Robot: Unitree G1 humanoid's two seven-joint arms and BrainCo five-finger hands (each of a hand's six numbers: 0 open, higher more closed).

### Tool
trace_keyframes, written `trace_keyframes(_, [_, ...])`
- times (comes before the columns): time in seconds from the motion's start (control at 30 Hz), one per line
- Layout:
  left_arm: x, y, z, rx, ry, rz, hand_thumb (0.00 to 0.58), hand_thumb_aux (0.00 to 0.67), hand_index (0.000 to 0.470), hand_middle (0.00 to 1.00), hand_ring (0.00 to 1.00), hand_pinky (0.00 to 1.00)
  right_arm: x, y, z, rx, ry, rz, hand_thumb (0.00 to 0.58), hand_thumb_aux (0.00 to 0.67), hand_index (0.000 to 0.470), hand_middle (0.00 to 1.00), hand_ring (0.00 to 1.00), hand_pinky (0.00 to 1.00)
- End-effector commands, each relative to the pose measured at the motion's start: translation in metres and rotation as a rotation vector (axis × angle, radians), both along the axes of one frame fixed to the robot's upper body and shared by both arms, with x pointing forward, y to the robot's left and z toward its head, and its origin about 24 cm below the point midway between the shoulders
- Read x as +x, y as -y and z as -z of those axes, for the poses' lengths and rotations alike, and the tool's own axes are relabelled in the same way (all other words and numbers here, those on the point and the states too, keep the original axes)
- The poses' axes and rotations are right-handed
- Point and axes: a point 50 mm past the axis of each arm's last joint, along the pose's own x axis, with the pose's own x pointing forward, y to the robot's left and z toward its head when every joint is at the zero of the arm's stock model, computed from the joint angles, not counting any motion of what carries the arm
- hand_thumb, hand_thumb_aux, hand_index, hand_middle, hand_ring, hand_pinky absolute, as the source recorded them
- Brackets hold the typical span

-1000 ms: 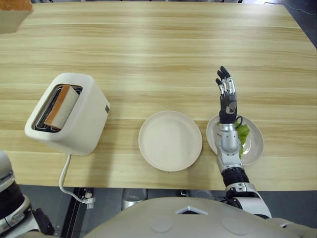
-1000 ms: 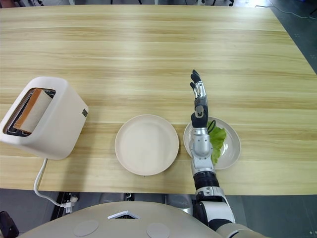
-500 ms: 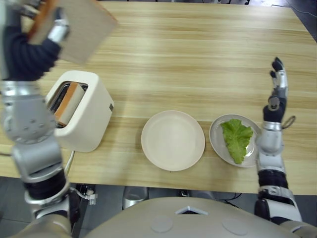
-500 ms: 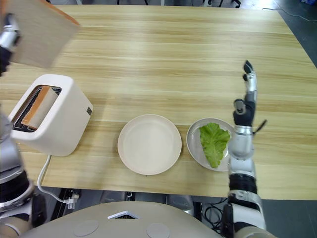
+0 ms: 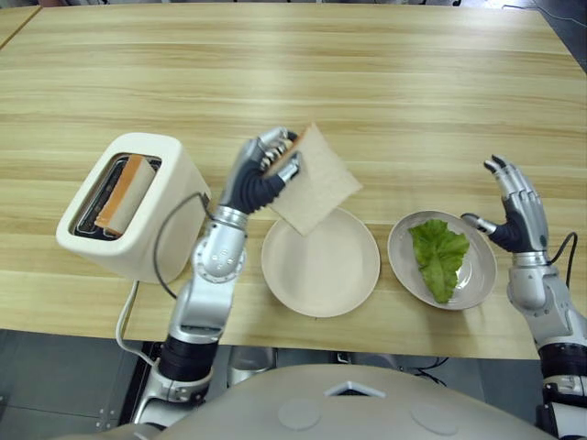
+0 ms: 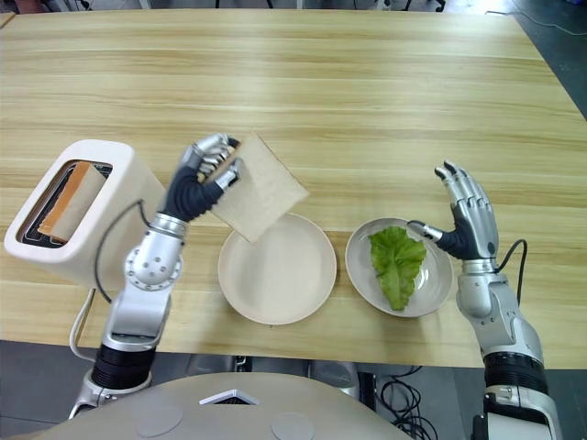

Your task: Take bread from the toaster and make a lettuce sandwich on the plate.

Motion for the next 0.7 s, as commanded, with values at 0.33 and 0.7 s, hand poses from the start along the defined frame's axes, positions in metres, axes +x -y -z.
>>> trace_keyframes(0.33, [-0.018,-0.006,0.050,-0.145,-0.236,-0.142,0.580,0.670,0.460,1.00,1.00,1.00,-0.017,-0.023,0.020,-0.309,-0.042,-0.138,0.000,0.000,0.000,0.00,0.00,0.00])
trace_keyframes(0.7, [-0.048,-0.002,0.081,-0.174,-0.389,-0.262,0.580,0.670,0.460,1.00,1.00,1.00,-0.017,-0.037,0.025,-0.379,-0.079,-0.220,0.000,0.000,0.000,0.00,0.00,0.00])
